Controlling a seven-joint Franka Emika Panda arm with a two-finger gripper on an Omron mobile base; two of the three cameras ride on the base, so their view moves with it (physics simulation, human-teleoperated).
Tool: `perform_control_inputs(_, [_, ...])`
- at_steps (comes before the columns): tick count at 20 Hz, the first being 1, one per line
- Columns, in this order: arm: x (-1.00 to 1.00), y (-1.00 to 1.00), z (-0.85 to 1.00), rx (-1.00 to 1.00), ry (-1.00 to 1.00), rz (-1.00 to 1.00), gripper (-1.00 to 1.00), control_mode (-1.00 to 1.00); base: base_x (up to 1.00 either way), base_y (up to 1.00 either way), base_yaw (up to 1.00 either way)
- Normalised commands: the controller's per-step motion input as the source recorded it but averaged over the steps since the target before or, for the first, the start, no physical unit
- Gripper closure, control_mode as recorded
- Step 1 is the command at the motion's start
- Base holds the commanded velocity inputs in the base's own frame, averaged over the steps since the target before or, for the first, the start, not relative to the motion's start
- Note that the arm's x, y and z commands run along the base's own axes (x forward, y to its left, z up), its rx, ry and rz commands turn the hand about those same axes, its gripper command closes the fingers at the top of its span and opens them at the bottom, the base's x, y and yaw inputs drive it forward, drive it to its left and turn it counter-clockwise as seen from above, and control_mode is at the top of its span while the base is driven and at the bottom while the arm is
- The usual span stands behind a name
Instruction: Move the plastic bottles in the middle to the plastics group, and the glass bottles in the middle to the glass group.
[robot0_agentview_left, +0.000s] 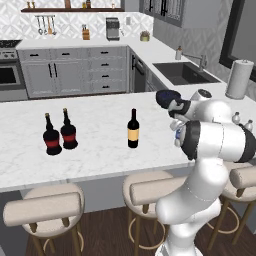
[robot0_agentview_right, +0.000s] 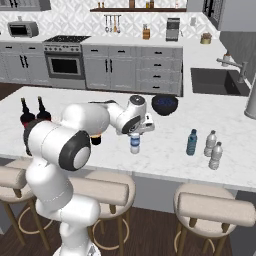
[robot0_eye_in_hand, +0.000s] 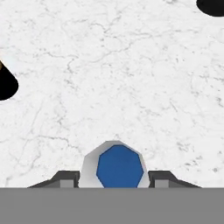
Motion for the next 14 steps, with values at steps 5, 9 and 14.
perform_control_inputs(5, [0.0,-1.0,0.0,0.0,0.08,-0.33,1.0,-1.0,0.0,0.0,0.0])
perform_control_inputs(9, [-0.01,-0.98,0.0,0.0,0.03,-0.32,1.0,-1.0,0.0,0.0,0.0])
perform_control_inputs(14, [-0.24,-0.62,0.0,0.0,-0.06,-0.14,1.0,-1.0,0.0,0.0,0.0])
